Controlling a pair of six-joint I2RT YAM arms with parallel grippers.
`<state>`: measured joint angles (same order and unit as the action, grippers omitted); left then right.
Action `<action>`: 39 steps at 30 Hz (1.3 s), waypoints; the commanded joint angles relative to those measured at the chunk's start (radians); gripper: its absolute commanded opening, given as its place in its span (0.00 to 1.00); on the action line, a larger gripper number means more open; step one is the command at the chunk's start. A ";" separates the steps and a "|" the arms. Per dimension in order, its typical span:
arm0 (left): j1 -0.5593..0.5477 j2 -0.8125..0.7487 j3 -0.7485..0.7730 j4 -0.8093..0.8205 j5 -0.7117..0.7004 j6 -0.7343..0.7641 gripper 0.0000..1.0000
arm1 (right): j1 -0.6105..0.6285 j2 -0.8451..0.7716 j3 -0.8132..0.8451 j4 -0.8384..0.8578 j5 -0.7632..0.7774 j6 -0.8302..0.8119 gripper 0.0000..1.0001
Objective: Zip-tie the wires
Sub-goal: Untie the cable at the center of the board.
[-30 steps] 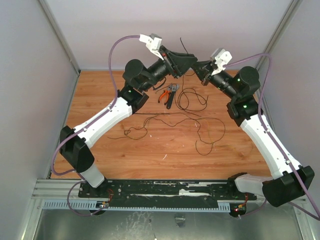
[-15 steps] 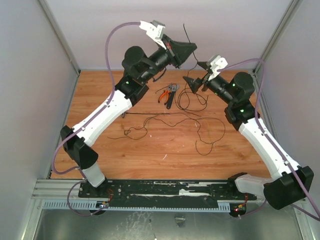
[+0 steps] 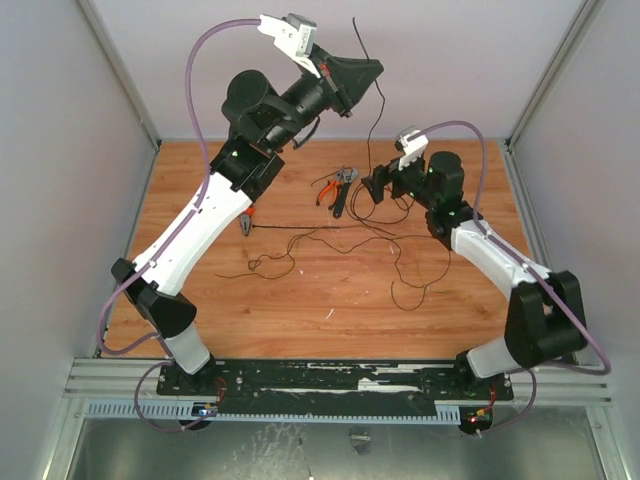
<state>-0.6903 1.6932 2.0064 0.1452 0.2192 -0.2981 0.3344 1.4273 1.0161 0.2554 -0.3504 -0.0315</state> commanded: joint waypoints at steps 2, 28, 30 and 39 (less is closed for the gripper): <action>0.013 -0.031 0.008 -0.012 -0.005 0.013 0.00 | -0.029 0.142 0.060 -0.012 0.042 0.110 0.92; 0.025 -0.074 -0.003 -0.013 -0.011 0.015 0.00 | -0.034 0.547 0.195 -0.096 0.071 0.270 0.56; 0.026 -0.077 -0.004 -0.013 -0.012 0.014 0.00 | -0.035 0.564 0.205 -0.093 0.059 0.275 0.49; 0.034 -0.100 -0.024 -0.016 -0.029 0.028 0.00 | -0.034 0.559 0.216 -0.133 0.086 0.254 0.08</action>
<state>-0.6685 1.6444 1.9919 0.1215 0.2047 -0.2901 0.3069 2.0018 1.2037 0.1345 -0.2878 0.2359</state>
